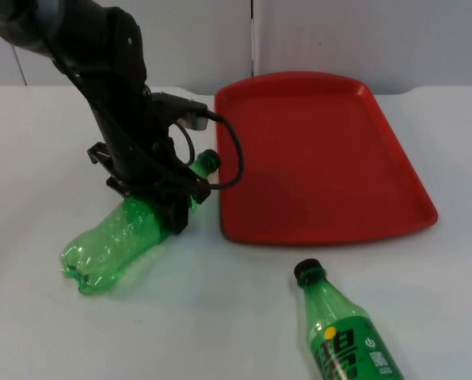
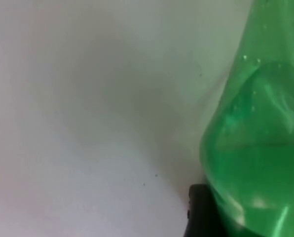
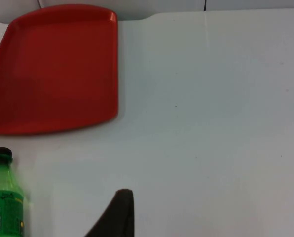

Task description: Place the bottle upright on the tray.

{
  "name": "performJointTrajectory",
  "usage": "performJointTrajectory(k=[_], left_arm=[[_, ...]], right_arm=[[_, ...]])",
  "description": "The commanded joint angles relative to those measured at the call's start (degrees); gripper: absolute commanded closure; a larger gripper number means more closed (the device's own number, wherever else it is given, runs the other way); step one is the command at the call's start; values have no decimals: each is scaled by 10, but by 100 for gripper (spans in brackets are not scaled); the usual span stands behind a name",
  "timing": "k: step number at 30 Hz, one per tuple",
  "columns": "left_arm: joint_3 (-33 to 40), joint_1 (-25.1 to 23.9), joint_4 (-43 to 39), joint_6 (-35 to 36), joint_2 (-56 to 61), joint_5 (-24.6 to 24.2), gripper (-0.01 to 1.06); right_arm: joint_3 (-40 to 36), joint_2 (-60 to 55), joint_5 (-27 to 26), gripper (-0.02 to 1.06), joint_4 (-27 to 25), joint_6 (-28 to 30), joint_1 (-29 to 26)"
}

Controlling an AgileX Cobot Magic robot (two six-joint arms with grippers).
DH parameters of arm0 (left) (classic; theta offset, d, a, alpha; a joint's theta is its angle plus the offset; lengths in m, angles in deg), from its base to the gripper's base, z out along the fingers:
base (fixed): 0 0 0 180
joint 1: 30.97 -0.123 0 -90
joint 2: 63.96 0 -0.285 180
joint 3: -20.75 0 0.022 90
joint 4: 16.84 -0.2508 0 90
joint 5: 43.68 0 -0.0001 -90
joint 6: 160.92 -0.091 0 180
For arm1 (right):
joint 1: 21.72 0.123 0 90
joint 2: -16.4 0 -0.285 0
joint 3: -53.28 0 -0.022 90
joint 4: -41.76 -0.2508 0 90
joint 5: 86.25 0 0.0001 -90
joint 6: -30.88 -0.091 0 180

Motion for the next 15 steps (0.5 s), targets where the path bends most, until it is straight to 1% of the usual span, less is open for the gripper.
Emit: performJointTrajectory(k=[1,2,3,11,13,15], left_arm=[[-3,3,6,0,0,-19,99],[-3,3,6,0,0,-19,99],[-3,3,6,0,0,-20,105],[-3,3,-4,8,14,-46,105],[-3,3,-5,12,42,-48,105],[-3,3,-5,17,60,-39,105]], right_arm=[[-1,1,-5,-1,-1,0,-3],[-1,1,-5,-1,-1,0,-3],[-1,1,-5,-1,-1,0,-3],[-1,1,-5,-1,-1,0,-3],[-1,1,-5,-1,-1,0,-3],[-1,1,-5,-1,-1,0,-3]])
